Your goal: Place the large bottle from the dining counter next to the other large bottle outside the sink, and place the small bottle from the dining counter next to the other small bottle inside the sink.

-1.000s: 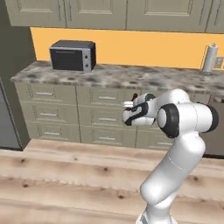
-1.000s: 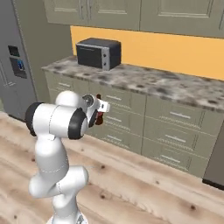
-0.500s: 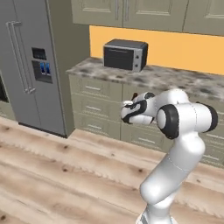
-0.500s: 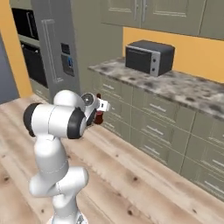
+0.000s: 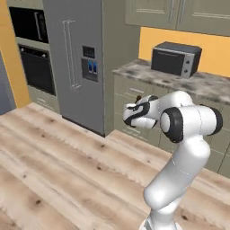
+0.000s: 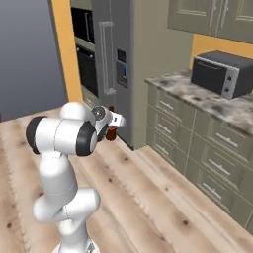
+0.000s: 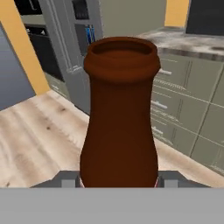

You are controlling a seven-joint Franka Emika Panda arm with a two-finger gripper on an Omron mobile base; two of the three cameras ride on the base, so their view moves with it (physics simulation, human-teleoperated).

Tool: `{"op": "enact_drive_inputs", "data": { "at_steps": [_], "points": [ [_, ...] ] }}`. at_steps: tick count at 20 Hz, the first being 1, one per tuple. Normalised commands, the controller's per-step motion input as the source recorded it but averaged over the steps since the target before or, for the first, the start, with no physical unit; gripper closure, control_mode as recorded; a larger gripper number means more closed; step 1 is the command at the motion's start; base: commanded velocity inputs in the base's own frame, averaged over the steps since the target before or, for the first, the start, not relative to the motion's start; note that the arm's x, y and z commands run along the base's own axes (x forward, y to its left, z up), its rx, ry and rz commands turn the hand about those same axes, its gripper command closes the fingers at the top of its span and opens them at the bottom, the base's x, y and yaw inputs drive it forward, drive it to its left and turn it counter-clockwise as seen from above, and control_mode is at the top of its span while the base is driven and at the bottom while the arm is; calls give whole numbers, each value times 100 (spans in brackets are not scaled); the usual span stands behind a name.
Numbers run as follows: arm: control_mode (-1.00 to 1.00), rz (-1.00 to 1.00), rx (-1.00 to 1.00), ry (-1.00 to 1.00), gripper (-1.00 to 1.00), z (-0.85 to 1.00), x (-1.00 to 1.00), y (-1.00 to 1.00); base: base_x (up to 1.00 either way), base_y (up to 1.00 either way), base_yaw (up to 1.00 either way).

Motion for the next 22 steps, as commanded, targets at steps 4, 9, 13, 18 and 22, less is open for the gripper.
{"op": "enact_drive_inputs", "data": {
  "at_steps": [4, 9, 13, 18, 22],
  "points": [
    [100, 0, 0, 0, 100, 0, 0, 0, 100, 100, 34],
    [100, 0, 0, 0, 100, 0, 0, 0, 100, 84, 24],
    [100, 0, 0, 0, 100, 0, 0, 0, 100, 35, 10],
    [100, 0, 0, 0, 100, 0, 0, 0, 100, 37, 4],
    [100, 0, 0, 0, 100, 0, 0, 0, 100, 62, 5]
  ]
}}
